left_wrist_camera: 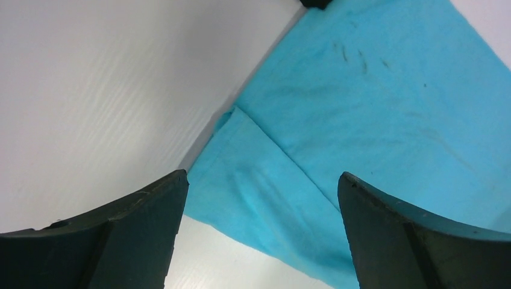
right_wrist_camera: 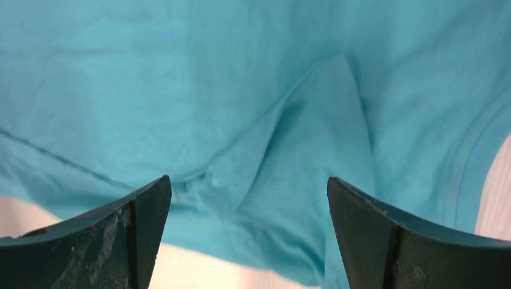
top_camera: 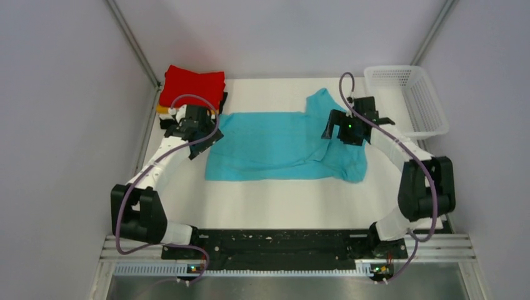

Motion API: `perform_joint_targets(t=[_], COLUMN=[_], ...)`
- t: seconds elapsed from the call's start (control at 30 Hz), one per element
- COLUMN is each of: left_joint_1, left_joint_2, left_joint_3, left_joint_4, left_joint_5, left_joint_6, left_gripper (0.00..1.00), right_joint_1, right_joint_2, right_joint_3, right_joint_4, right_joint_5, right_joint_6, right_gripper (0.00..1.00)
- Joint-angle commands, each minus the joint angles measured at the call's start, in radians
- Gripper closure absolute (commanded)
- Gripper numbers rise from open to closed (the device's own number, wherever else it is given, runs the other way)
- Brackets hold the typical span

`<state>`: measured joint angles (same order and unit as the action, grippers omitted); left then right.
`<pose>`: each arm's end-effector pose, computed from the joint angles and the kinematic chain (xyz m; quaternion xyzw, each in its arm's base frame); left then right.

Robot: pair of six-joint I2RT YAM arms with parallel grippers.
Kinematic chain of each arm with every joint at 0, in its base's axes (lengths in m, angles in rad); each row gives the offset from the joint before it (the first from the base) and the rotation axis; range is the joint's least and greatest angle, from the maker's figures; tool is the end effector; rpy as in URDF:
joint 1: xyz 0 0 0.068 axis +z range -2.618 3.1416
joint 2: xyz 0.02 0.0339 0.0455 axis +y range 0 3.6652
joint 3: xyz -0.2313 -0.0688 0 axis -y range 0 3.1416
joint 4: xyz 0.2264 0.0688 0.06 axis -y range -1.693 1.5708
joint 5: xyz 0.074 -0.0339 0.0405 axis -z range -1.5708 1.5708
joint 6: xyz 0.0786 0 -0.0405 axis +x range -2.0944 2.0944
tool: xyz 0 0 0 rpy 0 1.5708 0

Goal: Fold and stack the t-shirts
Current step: Fold the flattened tshirt in 1/3 of the way

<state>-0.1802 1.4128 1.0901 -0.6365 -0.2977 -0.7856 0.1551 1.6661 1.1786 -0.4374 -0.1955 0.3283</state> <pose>0.3022 -0.0316 0.2049 -0.3237 0.8869 -0.0130 0.3293 0.3544 0.0709 0.1700 0.0508 0.9429 0.1655 0.2845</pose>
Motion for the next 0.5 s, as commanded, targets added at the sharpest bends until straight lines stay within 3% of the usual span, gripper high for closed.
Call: perform_joint_targets(t=[0.0, 0.2, 0.47], left_joint_1=[-0.014, -0.019, -0.019], left_joint_2=[-0.046, -0.108, -0.179], left_joint_3=[-0.077, -0.16, -0.211], left_joint_4=[0.045, 0.061, 0.022], left_joint_5=[0.132, 0.162, 0.118], left_joint_6=[0.04, 0.053, 0.05], left_gripper=[0.01, 0.01, 0.01], right_joint_1=[0.036, 0.101, 0.144], right_joint_2=[-0.183, -0.156, 0.077], right_joint_3=[-0.202, -0.251, -0.063], right_joint_4=[0.116, 0.182, 0.242], right_joint_5=[-0.093, -0.072, -0.094], right_joint_6=[0.08, 0.128, 0.163], right_gripper=[0.01, 0.01, 0.01])
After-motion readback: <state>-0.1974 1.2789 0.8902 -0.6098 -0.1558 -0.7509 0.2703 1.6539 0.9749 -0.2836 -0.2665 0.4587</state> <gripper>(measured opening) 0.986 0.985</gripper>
